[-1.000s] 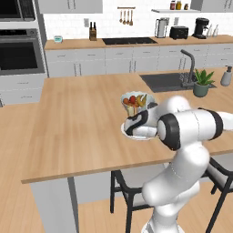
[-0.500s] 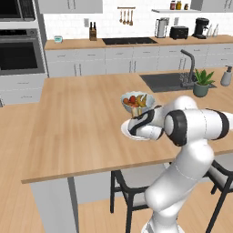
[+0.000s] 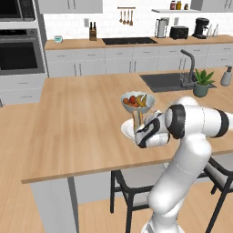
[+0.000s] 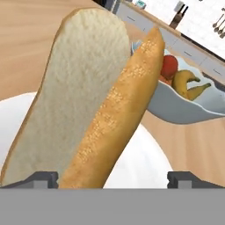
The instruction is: Place one bun and one sausage from the bowl on each plate.
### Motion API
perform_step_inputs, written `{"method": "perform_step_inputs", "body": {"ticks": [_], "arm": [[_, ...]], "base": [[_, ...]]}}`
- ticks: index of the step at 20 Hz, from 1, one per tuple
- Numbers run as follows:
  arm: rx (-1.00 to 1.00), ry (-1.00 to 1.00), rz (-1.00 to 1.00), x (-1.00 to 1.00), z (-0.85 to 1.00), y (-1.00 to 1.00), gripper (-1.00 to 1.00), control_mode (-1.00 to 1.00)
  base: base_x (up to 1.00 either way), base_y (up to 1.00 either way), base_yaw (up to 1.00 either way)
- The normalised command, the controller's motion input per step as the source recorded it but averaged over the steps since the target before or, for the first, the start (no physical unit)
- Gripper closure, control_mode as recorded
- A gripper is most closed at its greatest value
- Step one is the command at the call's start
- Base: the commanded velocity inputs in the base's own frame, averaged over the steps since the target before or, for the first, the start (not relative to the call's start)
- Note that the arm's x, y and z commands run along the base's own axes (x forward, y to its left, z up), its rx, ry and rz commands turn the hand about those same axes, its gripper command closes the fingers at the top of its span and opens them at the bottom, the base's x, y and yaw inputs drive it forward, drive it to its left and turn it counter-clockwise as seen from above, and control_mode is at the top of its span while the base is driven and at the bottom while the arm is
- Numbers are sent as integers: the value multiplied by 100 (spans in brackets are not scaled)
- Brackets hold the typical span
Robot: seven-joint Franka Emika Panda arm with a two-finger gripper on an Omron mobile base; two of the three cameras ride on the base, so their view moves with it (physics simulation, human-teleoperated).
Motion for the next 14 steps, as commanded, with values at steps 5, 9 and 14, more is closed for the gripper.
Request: {"method": "perform_step_inputs", "body": {"ticks": [5, 9, 14], "arm": [[-3, -9, 0, -16, -32, -1, -100, -100], [-1, 0, 0, -4, 1, -2, -100, -100], [-2, 13, -9, 0, 90, -2, -100, -100]], "base": [[0, 0, 0], [0, 0, 0], [0, 0, 0]]}}
